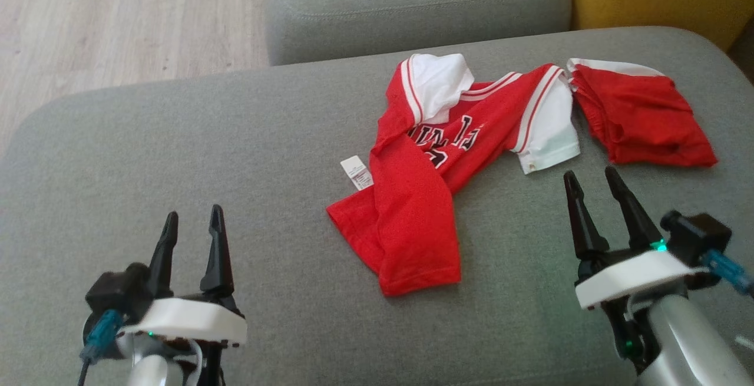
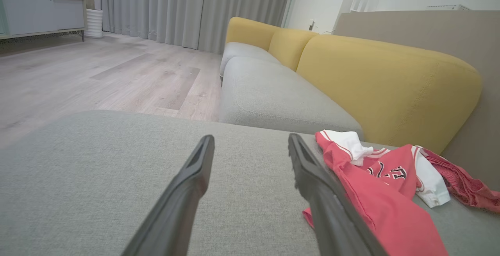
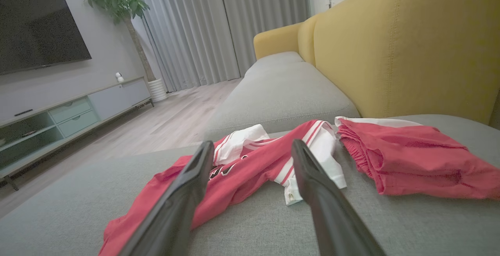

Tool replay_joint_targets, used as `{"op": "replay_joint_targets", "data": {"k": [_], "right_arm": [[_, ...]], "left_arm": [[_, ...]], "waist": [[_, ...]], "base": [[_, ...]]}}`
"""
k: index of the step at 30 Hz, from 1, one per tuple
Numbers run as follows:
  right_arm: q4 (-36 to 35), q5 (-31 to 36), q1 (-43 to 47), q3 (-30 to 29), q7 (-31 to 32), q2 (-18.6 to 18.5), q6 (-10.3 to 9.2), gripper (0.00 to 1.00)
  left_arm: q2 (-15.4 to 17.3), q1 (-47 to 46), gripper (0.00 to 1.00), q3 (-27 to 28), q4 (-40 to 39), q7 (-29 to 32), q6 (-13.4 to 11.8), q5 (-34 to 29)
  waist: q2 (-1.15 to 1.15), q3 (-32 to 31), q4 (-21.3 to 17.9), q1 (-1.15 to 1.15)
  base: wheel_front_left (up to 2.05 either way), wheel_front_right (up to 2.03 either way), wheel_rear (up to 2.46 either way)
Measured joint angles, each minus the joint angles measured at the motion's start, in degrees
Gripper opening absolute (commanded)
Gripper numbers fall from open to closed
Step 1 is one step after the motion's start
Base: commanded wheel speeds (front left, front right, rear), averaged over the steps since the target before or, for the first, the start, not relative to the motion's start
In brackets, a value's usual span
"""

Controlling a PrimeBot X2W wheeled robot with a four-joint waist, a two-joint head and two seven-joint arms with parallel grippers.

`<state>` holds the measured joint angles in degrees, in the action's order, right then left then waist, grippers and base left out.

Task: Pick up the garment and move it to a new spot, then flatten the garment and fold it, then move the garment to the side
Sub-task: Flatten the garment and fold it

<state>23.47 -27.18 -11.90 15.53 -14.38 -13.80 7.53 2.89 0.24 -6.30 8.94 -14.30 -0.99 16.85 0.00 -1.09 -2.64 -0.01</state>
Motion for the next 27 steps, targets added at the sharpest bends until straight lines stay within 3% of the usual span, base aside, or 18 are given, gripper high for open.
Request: {"op": "replay_joint_targets", "data": {"k": [10,13,18,24,27], "right_arm": [[-4.2,4.6,2.3,-4.5,0.0,2.7,0.00,1.00],[-4.3,4.6,2.3,-5.0,0.0,2.7,0.00,1.00],[-4.3,4.6,2.1,-5.4,0.0,2.7,0.00,1.00],[-4.6,4.8,0.7,-5.2,0.0,3.2,0.00,1.00],[-4.9,4.8,-0.9,-4.9,0.0,4.1,0.00,1.00]], "left_arm": [[0.0,0.3,1.00,-0.6,0.2,0.0,0.2,0.6],[0.0,0.2,1.00,-2.7,1.3,2.9,3.0,5.1],[0.0,-6.4,1.00,-7.4,4.5,17.6,5.7,9.4],[0.9,-18.9,1.00,-10.9,9.0,42.6,7.7,20.8],[2.5,-21.2,1.00,-13.5,11.6,49.6,8.1,22.7]], "waist": [[0.00,0.5,0.2,0.00],[0.00,0.6,0.3,0.00],[0.00,1.1,0.3,0.00],[0.00,2.6,-2.1,0.01],[0.00,3.8,-3.9,0.00]], "base": [[0.00,0.00,0.00],[0.00,0.00,0.00],[0.00,0.00,0.00],[0.00,0.00,0.00],[0.00,0.00,0.00]]}}
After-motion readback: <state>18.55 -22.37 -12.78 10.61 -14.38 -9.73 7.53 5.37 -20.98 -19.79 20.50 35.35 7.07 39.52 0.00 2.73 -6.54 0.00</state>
